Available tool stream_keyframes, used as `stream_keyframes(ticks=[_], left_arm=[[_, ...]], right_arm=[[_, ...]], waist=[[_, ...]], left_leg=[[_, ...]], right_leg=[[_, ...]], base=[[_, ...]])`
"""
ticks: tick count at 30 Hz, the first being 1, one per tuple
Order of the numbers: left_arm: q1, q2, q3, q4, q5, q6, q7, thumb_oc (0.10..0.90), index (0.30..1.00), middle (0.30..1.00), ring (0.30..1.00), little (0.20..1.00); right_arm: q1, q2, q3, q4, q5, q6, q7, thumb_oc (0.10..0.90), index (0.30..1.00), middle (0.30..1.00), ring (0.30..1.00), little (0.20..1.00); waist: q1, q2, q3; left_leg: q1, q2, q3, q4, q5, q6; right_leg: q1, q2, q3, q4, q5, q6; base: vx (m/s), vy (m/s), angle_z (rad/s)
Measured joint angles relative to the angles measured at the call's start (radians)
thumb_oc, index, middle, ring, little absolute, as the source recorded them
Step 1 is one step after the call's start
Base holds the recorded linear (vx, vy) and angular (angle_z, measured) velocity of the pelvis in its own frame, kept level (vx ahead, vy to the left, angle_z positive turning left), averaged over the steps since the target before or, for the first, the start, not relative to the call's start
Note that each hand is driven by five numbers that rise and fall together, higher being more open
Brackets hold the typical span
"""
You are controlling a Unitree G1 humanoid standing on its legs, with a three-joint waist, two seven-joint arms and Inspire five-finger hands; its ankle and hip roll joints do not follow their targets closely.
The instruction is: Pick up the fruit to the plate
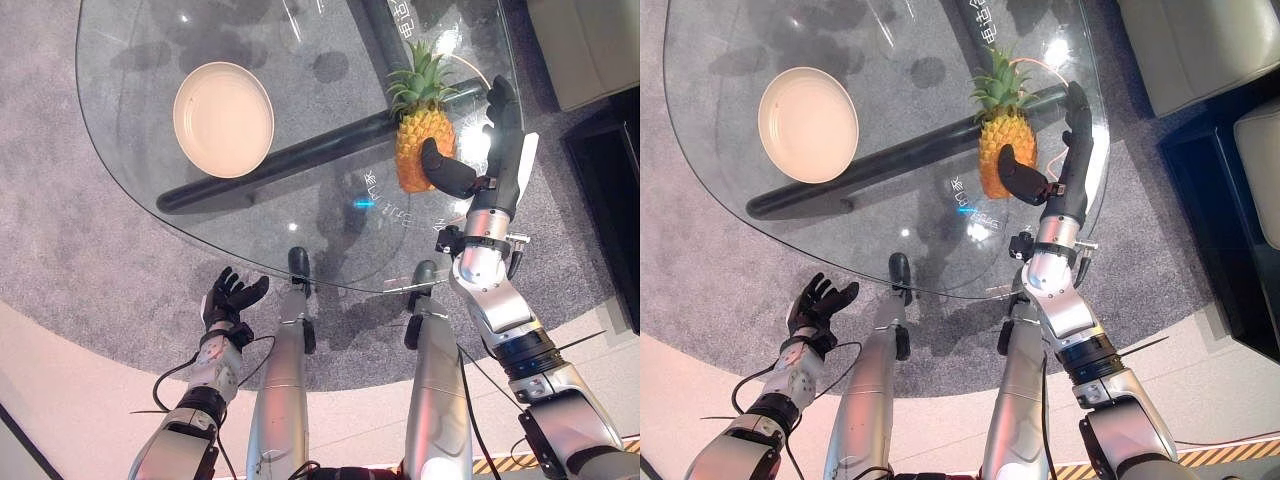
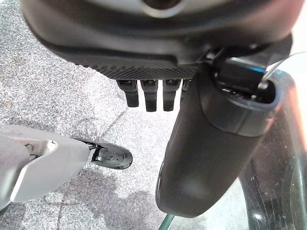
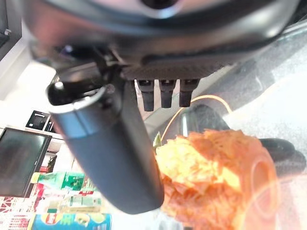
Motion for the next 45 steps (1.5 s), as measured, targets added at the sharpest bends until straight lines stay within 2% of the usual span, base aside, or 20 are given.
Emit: stream_keyframes(ticks=[21, 37, 45], left_arm=[[0.029, -0.018, -0.034, -0.021, 0.000, 0.000, 0.016, 0.800, 0.900, 0.900, 0.900, 0.900], [0.029, -0.018, -0.034, -0.025, 0.000, 0.000, 0.016, 0.800, 0.900, 0.900, 0.900, 0.900], [0.029, -0.018, -0.034, -0.025, 0.000, 0.000, 0.016, 0.800, 0.900, 0.900, 0.900, 0.900]], right_arm=[[0.029, 0.014, 0.042, -0.034, 0.002, 0.063, 0.077, 0.800, 0.900, 0.900, 0.900, 0.900], [0.049, 0.010, 0.063, -0.040, 0.002, 0.077, 0.105, 0.800, 0.900, 0.900, 0.900, 0.900], [0.035, 0.008, 0.080, -0.042, 0.003, 0.128, 0.139, 0.800, 0.900, 0.900, 0.900, 0.900]], waist=[[0.000, 0.001, 0.000], [0.000, 0.001, 0.000], [0.001, 0.001, 0.000]], left_leg=[[0.003, 0.000, 0.000, -0.001, 0.001, 0.004], [0.004, 0.000, 0.000, -0.012, 0.004, 0.000], [0.004, 0.000, 0.000, -0.013, 0.005, -0.002]], right_leg=[[-0.003, -0.001, 0.000, 0.013, -0.002, -0.001], [-0.006, -0.001, -0.002, 0.010, -0.006, 0.000], [-0.005, -0.001, -0.002, 0.008, -0.006, 0.000]], base=[[0.00, 0.000, 0.00], [0.00, 0.000, 0.00], [0.00, 0.000, 0.00]])
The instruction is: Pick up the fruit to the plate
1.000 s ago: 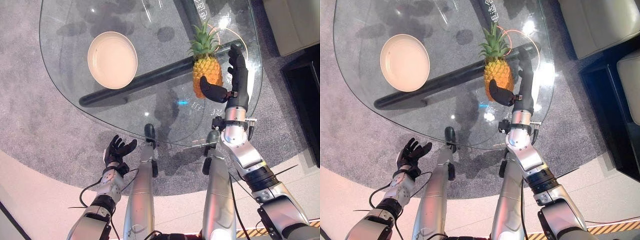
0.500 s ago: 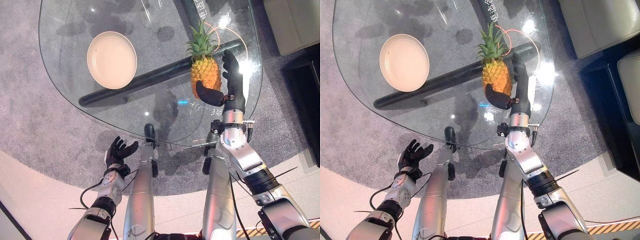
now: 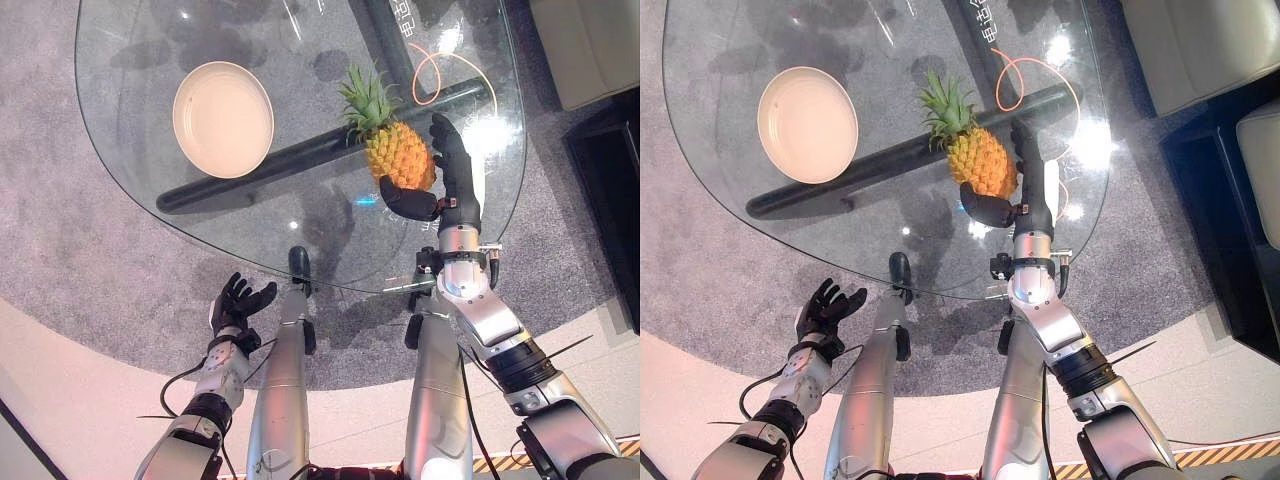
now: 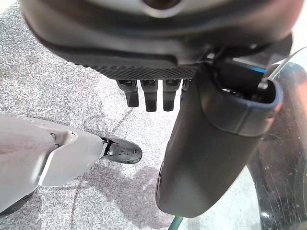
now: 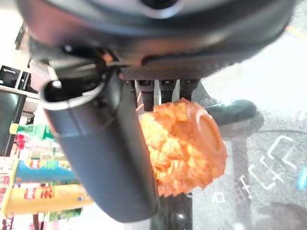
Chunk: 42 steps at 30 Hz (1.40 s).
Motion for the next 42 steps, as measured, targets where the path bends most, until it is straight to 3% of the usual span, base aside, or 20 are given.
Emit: stream_keyframes(ticks=[8, 22, 23, 24, 25, 32, 42], left_arm=[[0.000, 0.000, 0.000, 0.001, 0.000, 0.000, 0.000, 0.800, 0.900, 0.900, 0.900, 0.900], [0.000, 0.001, 0.000, 0.001, 0.024, 0.001, -0.002, 0.800, 0.900, 0.900, 0.900, 0.900], [0.000, 0.001, 0.000, 0.001, 0.027, 0.002, -0.002, 0.800, 0.900, 0.900, 0.900, 0.900], [0.000, 0.001, 0.001, 0.001, 0.031, 0.002, -0.002, 0.800, 0.900, 0.900, 0.900, 0.900], [0.000, 0.002, 0.001, 0.002, 0.033, 0.002, -0.003, 0.800, 0.900, 0.900, 0.900, 0.900], [0.000, 0.004, 0.001, 0.001, 0.035, 0.004, -0.004, 0.800, 0.900, 0.900, 0.900, 0.900], [-0.001, 0.011, 0.001, 0.000, 0.035, 0.010, -0.011, 0.800, 0.900, 0.900, 0.900, 0.900]], right_arm=[[-0.019, -0.005, 0.011, -0.005, -0.004, 0.064, 0.020, 0.800, 0.900, 0.900, 0.900, 0.900], [-0.080, -0.037, 0.076, -0.026, -0.218, 0.205, 0.070, 0.800, 0.900, 0.900, 0.900, 0.900], [-0.081, -0.039, 0.078, -0.033, -0.241, 0.221, 0.076, 0.731, 0.841, 0.841, 0.841, 0.831], [-0.082, -0.041, 0.081, -0.035, -0.266, 0.232, 0.080, 0.484, 0.629, 0.629, 0.629, 0.584], [-0.087, -0.047, 0.092, -0.037, -0.301, 0.245, 0.089, 0.100, 0.300, 0.300, 0.300, 0.200], [-0.147, -0.086, 0.155, -0.037, -0.450, 0.341, 0.141, 0.100, 0.300, 0.300, 0.300, 0.200], [-0.157, -0.100, 0.156, -0.034, -0.454, 0.349, 0.149, 0.100, 0.300, 0.300, 0.300, 0.200]], waist=[[0.002, 0.000, 0.000], [0.011, 0.000, 0.000], [0.013, 0.000, 0.000], [0.016, 0.000, 0.000], [0.018, 0.000, 0.000], [0.028, 0.000, 0.000], [0.029, 0.000, 0.000]], left_leg=[[0.000, 0.000, -0.003, 0.001, 0.003, -0.001], [0.001, 0.000, -0.006, 0.000, 0.006, -0.001], [0.001, 0.000, -0.006, 0.000, 0.006, -0.002], [0.001, 0.000, -0.006, 0.000, 0.006, -0.002], [0.001, 0.000, -0.007, 0.000, 0.006, -0.002], [0.000, 0.000, -0.008, 0.000, 0.011, 0.001], [0.001, -0.001, -0.010, -0.001, 0.013, 0.002]], right_leg=[[0.002, 0.000, -0.002, 0.004, 0.000, 0.000], [0.002, 0.000, -0.004, 0.006, 0.000, 0.000], [0.003, 0.000, -0.004, 0.006, 0.000, 0.000], [0.003, 0.000, -0.004, 0.006, 0.000, 0.000], [0.003, 0.000, -0.004, 0.007, 0.000, 0.000], [0.005, 0.000, -0.005, 0.008, 0.000, -0.001], [0.007, 0.000, -0.007, 0.007, 0.000, -0.001]], base=[[0.00, 0.000, 0.00], [0.00, 0.000, 0.00], [0.00, 0.000, 0.00], [0.00, 0.000, 0.00], [0.00, 0.000, 0.00], [0.00, 0.000, 0.00], [0.00, 0.000, 0.00]])
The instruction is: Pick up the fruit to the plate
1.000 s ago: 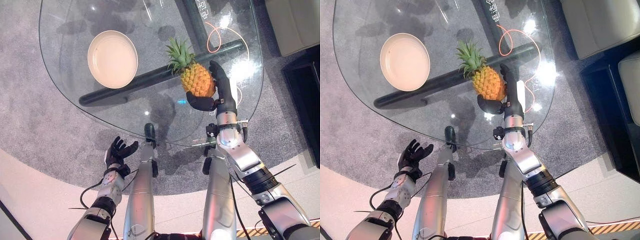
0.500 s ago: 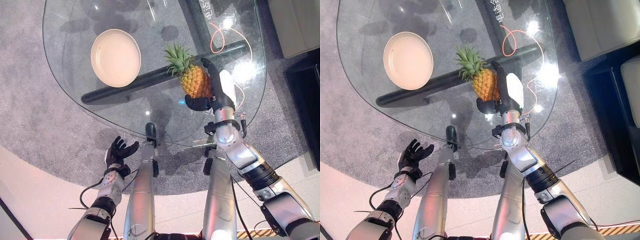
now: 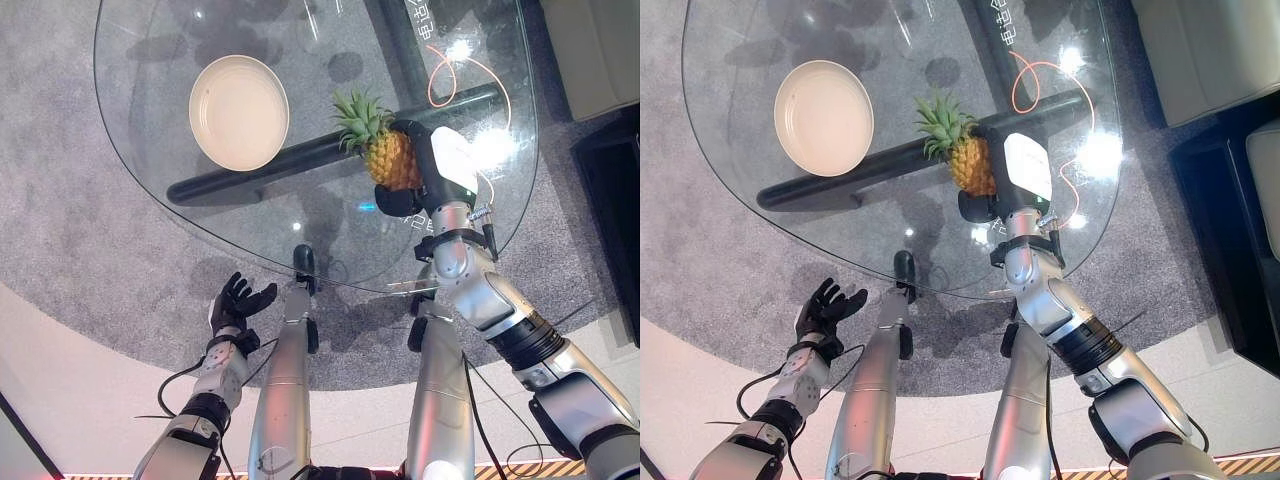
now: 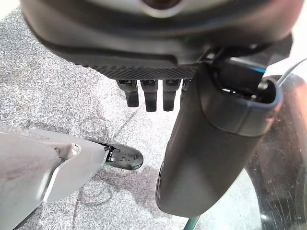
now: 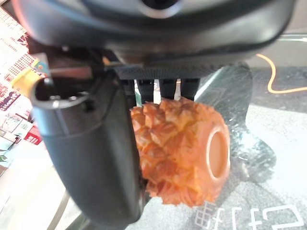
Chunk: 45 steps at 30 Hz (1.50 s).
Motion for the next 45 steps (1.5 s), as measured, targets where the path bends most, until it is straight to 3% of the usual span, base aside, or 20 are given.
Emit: stream_keyframes(ticks=[11, 16, 22, 24, 27, 34, 42, 45], left_arm=[[-0.005, 0.002, 0.026, -0.003, -0.046, -0.002, 0.046, 0.800, 0.900, 0.900, 0.900, 0.900], [-0.029, 0.036, 0.106, 0.002, -0.060, -0.007, 0.162, 0.800, 0.900, 0.900, 0.900, 0.900], [-0.074, 0.100, 0.201, -0.067, -0.086, -0.065, 0.357, 0.800, 0.900, 0.900, 0.900, 0.900], [-0.101, 0.104, 0.207, -0.094, -0.085, -0.132, 0.422, 0.800, 0.900, 0.900, 0.900, 0.900], [-0.125, 0.102, 0.206, -0.123, -0.085, -0.178, 0.470, 0.800, 0.900, 0.900, 0.900, 0.900], [-0.135, 0.099, 0.206, -0.211, -0.089, -0.289, 0.492, 0.800, 0.900, 0.900, 0.900, 0.900], [-0.159, 0.096, 0.195, -0.404, -0.061, -0.328, 0.507, 0.800, 0.900, 0.900, 0.900, 0.900], [-0.163, 0.077, 0.187, -0.481, -0.014, -0.336, 0.451, 0.800, 0.900, 0.900, 0.900, 0.900]], right_arm=[[0.000, -0.002, 0.000, 0.000, 0.003, -0.001, -0.003, 0.100, 0.300, 0.300, 0.300, 0.200], [0.001, -0.006, 0.000, 0.014, 0.006, 0.004, -0.023, 0.100, 0.300, 0.300, 0.300, 0.200], [0.005, -0.013, -0.013, 0.070, 0.065, -0.004, -0.146, 0.100, 0.300, 0.300, 0.300, 0.200], [0.015, -0.013, -0.039, 0.091, 0.099, -0.029, -0.215, 0.100, 0.300, 0.300, 0.300, 0.200], [0.034, -0.013, -0.072, 0.097, 0.130, -0.062, -0.279, 0.100, 0.300, 0.300, 0.300, 0.200], [0.050, -0.011, -0.112, 0.097, 0.130, -0.134, -0.353, 0.100, 0.300, 0.300, 0.300, 0.200], [0.058, 0.015, -0.158, 0.097, 0.119, -0.232, -0.382, 0.100, 0.300, 0.300, 0.300, 0.200], [0.074, 0.038, -0.186, 0.096, 0.084, -0.263, -0.390, 0.100, 0.300, 0.300, 0.300, 0.200]], waist=[[0.000, 0.000, 0.000], [-0.001, 0.000, 0.000], [-0.001, 0.000, 0.000], [-0.002, 0.000, 0.000], [-0.005, 0.000, 0.000], [-0.007, 0.002, 0.001], [-0.003, 0.002, 0.001], [-0.004, 0.002, 0.001]], left_leg=[[0.000, 0.000, -0.001, 0.000, 0.002, -0.002], [0.010, -0.002, -0.001, 0.000, 0.002, -0.001], [0.023, -0.002, -0.001, -0.001, 0.001, -0.001], [0.024, -0.002, -0.001, -0.003, 0.001, 0.001], [0.024, -0.001, -0.001, -0.006, 0.001, -0.001], [0.024, 0.000, 0.004, -0.020, 0.005, -0.005], [0.023, 0.000, 0.003, -0.025, 0.005, -0.005], [0.023, 0.000, 0.004, -0.028, 0.005, -0.006]], right_leg=[[0.001, 0.000, -0.001, 0.001, 0.000, 0.000], [0.009, -0.002, 0.000, 0.004, 0.000, 0.000], [0.017, -0.002, 0.002, 0.007, -0.001, -0.002], [0.015, -0.002, 0.002, 0.004, -0.003, -0.003], [0.014, -0.001, 0.002, 0.003, -0.004, -0.003], [0.008, 0.000, 0.002, -0.001, -0.006, -0.003], [0.005, -0.001, 0.002, 0.001, -0.008, -0.004], [0.003, 0.000, 0.002, 0.000, -0.009, -0.003]], base=[[0.00, 0.000, 0.00], [0.00, 0.006, 0.00], [0.00, -0.004, -0.01], [0.00, 0.000, 0.00], [0.00, 0.000, 0.00], [0.00, 0.000, 0.00], [-0.01, -0.001, 0.00], [0.00, 0.000, 0.00]])
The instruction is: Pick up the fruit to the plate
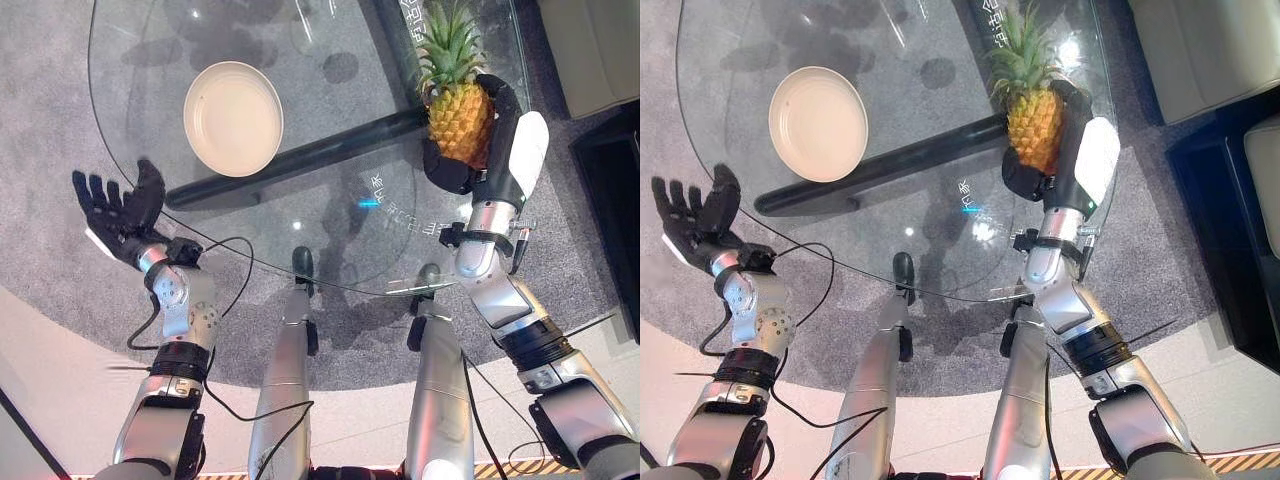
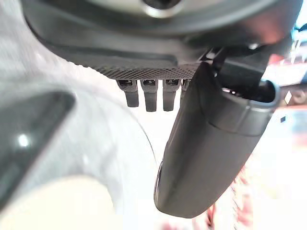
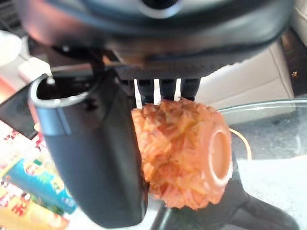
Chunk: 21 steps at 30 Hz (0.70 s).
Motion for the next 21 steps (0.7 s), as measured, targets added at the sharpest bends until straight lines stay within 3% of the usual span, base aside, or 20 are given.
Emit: stream_keyframes(ticks=[5, 12, 21], left_arm=[[0.006, -0.028, -0.075, -0.088, 0.023, 0.001, -0.078, 0.800, 0.900, 0.900, 0.900, 0.900], [0.005, -0.047, -0.078, -0.172, 0.019, 0.011, -0.218, 0.800, 0.900, 0.900, 0.900, 0.900], [-0.008, -0.047, -0.158, -0.197, -0.006, 0.098, -0.407, 0.800, 0.900, 0.900, 0.900, 0.900]], right_arm=[[0.012, 0.027, -0.020, -0.001, -0.058, -0.051, -0.003, 0.100, 0.300, 0.300, 0.300, 0.200], [0.012, 0.031, -0.024, -0.021, -0.126, -0.103, -0.003, 0.100, 0.300, 0.300, 0.300, 0.200], [0.007, 0.039, -0.023, -0.026, -0.155, -0.129, 0.010, 0.100, 0.300, 0.300, 0.300, 0.200]], waist=[[-0.003, 0.000, 0.000], [-0.002, 0.001, 0.001], [-0.012, 0.001, 0.001]], left_leg=[[0.000, 0.000, 0.002, -0.008, 0.000, 0.000], [0.000, 0.000, 0.004, -0.010, 0.000, 0.000], [0.000, 0.000, 0.007, -0.012, 0.000, 0.000]], right_leg=[[-0.004, 0.000, 0.000, -0.003, -0.002, 0.001], [-0.003, 0.000, 0.000, -0.005, -0.003, 0.002], [-0.003, 0.000, 0.002, -0.013, -0.001, 0.003]], base=[[-0.01, -0.002, 0.00], [0.00, 0.000, 0.00], [0.00, 0.016, 0.00]])
